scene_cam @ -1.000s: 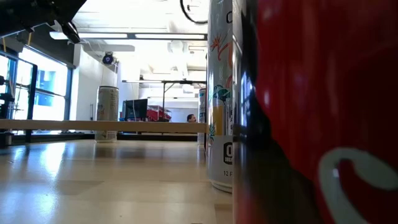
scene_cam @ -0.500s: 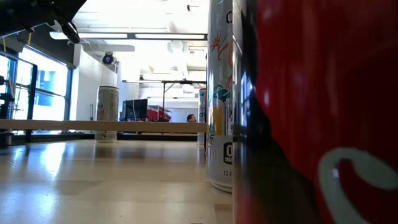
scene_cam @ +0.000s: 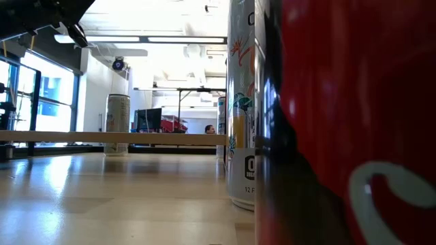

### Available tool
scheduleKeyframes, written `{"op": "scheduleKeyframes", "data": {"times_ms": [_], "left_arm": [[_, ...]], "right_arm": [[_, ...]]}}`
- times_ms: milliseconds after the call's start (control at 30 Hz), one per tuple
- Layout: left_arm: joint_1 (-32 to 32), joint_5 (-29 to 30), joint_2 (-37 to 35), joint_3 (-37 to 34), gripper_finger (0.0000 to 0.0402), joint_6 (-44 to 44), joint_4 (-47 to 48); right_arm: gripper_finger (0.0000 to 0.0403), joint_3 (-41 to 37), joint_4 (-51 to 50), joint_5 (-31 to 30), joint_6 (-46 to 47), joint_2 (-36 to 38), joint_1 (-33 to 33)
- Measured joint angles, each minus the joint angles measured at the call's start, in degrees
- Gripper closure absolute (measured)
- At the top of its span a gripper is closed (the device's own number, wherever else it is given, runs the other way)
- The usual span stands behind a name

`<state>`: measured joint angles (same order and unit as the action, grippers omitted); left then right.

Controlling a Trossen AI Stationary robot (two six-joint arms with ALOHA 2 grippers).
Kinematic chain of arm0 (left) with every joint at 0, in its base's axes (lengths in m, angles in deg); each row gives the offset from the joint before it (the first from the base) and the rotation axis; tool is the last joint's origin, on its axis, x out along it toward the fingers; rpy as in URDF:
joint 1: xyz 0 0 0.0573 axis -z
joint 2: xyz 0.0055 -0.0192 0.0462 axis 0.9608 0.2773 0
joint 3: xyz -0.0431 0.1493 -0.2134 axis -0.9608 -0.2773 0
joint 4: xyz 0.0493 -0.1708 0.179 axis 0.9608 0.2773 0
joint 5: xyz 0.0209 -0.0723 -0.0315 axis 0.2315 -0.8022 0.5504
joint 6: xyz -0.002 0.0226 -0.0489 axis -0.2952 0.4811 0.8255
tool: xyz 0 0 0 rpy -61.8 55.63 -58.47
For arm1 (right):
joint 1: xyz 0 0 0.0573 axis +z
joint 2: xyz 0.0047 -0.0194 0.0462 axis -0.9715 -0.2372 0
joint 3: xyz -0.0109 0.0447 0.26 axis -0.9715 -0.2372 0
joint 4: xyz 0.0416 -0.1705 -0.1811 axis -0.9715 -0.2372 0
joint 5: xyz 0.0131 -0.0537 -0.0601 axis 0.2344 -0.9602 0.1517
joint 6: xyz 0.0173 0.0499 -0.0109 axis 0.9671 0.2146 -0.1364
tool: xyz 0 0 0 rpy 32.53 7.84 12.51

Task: Place canned beverage on shelf
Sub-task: Put the top red soda can on the shelf

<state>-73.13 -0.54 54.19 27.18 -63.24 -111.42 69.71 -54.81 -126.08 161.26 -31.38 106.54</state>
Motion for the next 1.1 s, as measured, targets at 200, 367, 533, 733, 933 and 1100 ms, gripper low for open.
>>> {"op": "scheduleKeyframes", "data": {"times_ms": [200,367,533,733,933,1100], "left_arm": [[0.0,0.0,0.0,0.0,0.0394,0.0,0.0],[0.0,0.0,0.0,0.0,0.0394,0.0,0.0],[0.0,0.0,0.0,0.0,0.0394,0.0,0.0],[0.0,0.0,0.0,0.0,0.0394,0.0,0.0],[0.0,0.0,0.0,0.0,0.0394,0.0,0.0],[0.0,0.0,0.0,0.0,0.0394,0.0,0.0]], "right_arm": [[0.0003,0.0,-0.5,-1.0,2.8,-3.9,0.0],[0.0003,0.0,-3.1,-2.1,4.6,-4.8,0.0],[0.0004,-0.3,-5.4,-2.5,5.9,-5.0,-0.3],[0.0004,-5.1,-2.2,-4.8,6.1,-4.9,-0.4],[0.0004,-10.7,2.9,-10.2,8.9,-4.7,-0.2],[0.0015,-12.0,5.4,-12.9,7.0,-4.7,-0.2]]}}
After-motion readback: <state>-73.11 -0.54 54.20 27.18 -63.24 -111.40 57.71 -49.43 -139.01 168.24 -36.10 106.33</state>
